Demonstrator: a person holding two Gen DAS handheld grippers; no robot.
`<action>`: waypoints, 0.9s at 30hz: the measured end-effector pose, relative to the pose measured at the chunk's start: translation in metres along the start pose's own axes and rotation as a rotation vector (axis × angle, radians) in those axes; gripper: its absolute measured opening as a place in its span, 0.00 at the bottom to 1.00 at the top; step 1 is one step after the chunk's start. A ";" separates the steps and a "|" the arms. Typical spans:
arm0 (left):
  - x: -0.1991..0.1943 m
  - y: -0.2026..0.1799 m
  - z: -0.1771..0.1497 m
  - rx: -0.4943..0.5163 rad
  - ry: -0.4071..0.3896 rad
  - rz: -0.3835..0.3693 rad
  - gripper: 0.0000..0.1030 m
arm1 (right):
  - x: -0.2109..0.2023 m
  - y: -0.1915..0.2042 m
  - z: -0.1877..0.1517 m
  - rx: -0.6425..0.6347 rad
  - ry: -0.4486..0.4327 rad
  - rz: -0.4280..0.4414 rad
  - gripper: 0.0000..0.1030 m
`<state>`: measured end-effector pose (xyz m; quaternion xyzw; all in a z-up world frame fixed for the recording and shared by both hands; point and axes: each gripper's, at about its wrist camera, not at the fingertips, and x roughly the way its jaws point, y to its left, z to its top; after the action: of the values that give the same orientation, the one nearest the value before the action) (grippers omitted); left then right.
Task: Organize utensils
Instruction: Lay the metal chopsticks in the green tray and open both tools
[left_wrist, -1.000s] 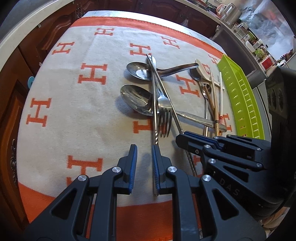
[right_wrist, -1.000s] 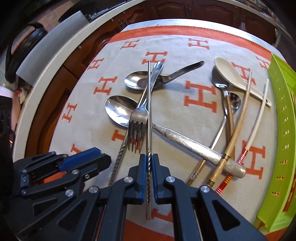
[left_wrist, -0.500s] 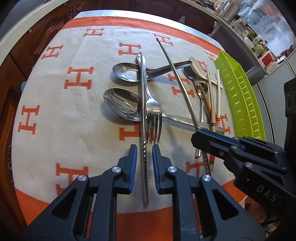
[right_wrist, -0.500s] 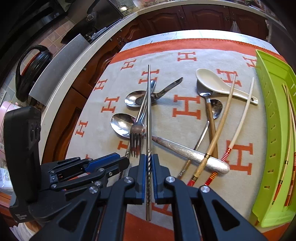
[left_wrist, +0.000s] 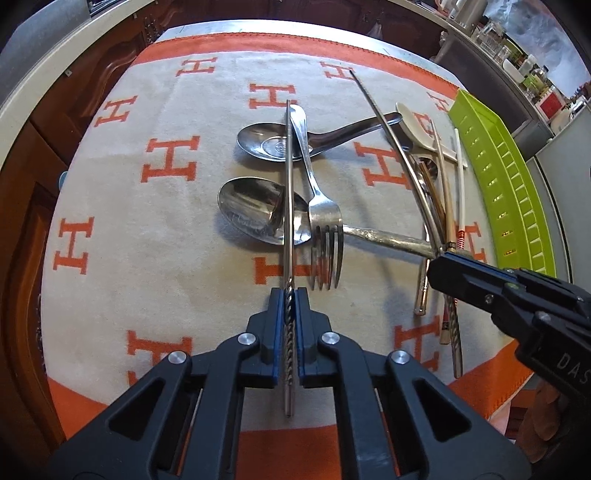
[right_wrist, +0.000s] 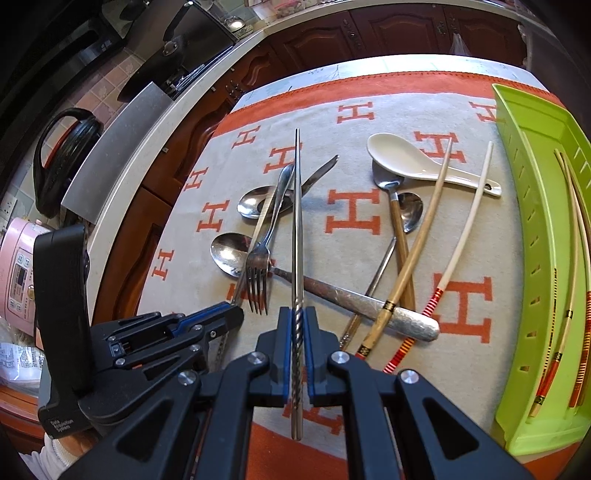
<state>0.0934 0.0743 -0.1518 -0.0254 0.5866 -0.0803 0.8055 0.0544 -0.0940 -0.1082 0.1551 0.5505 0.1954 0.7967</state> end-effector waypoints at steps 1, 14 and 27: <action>-0.002 0.001 -0.001 -0.009 -0.002 -0.004 0.04 | -0.001 -0.001 0.000 0.002 -0.004 0.003 0.05; -0.070 -0.018 0.005 -0.048 -0.120 -0.097 0.03 | -0.049 -0.025 -0.004 0.069 -0.104 0.044 0.05; -0.058 -0.159 0.044 0.125 -0.083 -0.238 0.03 | -0.120 -0.123 -0.018 0.257 -0.205 -0.055 0.05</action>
<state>0.1022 -0.0759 -0.0620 -0.0478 0.5396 -0.2104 0.8138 0.0169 -0.2585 -0.0735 0.2597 0.4909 0.0844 0.8273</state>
